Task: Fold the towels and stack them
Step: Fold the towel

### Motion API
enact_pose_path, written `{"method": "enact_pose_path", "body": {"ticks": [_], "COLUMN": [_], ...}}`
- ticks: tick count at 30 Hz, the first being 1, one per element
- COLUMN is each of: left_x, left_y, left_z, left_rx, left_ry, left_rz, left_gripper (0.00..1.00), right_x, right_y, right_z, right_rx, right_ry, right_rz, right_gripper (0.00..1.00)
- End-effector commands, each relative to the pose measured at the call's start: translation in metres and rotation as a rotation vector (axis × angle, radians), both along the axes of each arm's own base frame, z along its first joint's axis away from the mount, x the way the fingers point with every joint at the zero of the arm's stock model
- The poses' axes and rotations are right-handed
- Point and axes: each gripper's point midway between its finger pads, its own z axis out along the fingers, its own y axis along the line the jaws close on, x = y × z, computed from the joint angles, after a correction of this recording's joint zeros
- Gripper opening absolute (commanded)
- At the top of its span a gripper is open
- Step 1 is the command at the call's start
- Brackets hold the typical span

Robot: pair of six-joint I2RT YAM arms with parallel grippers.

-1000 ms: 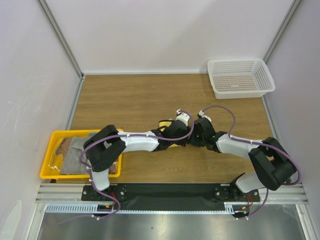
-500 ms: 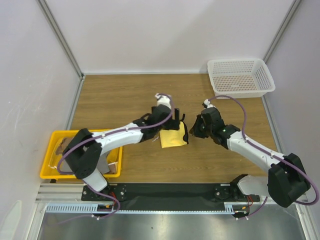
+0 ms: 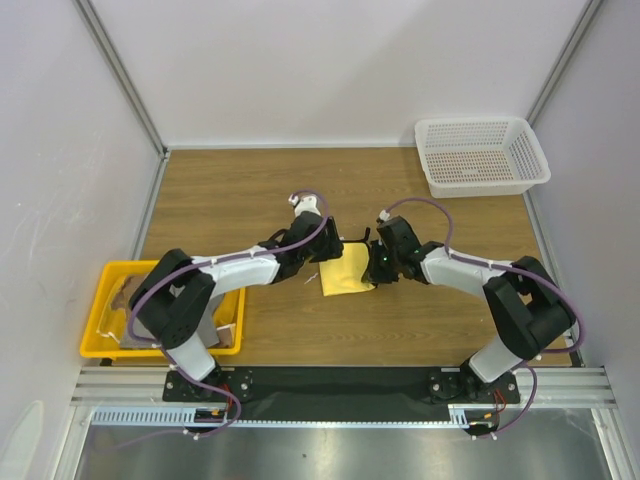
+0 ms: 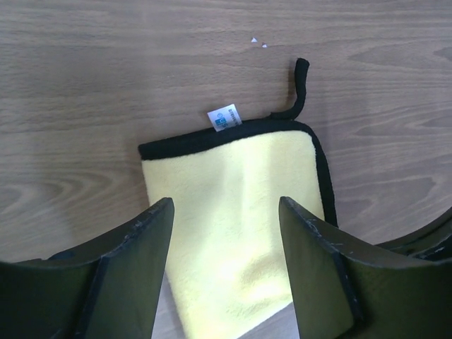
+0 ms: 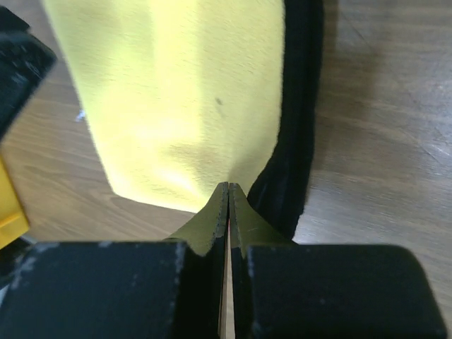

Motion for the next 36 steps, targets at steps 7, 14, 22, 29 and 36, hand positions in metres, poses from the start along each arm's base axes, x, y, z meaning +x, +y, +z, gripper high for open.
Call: {"method": "enact_pose_path", "body": {"ticks": [7,14,22,29,36], "left_x": [0.026,0.027,0.025,0.015,-0.020], "left_y": [-0.017,-0.013,-0.017,0.009,0.024], "left_z": [-0.005,-0.021,0.036,0.087,0.061], "left_rx": [-0.096,-0.060,-0.024,0.029,-0.011], "left_ry": [0.017,0.049,-0.078,-0.169,-0.068], "left_rz": [0.031,0.019,-0.123,-0.110,-0.102], "left_gripper": [0.65,0.64,0.73,0.86,0.88], "right_x": [-0.004,-0.016,-0.002,0.036,0.055], "right_y": [-0.022,-0.034,-0.011,-0.024,-0.040], "right_z": [0.000,-0.021,0.021,0.065,0.045], "right_rx": [-0.082,-0.100,-0.019,-0.026,-0.057], "right_ry": [-0.022,0.019,-0.048,-0.168,-0.133], "right_rz": [-0.047,-0.071,-0.020,-0.057,-0.075], "right_gripper": [0.00,0.00,0.00,0.44,0.77]}}
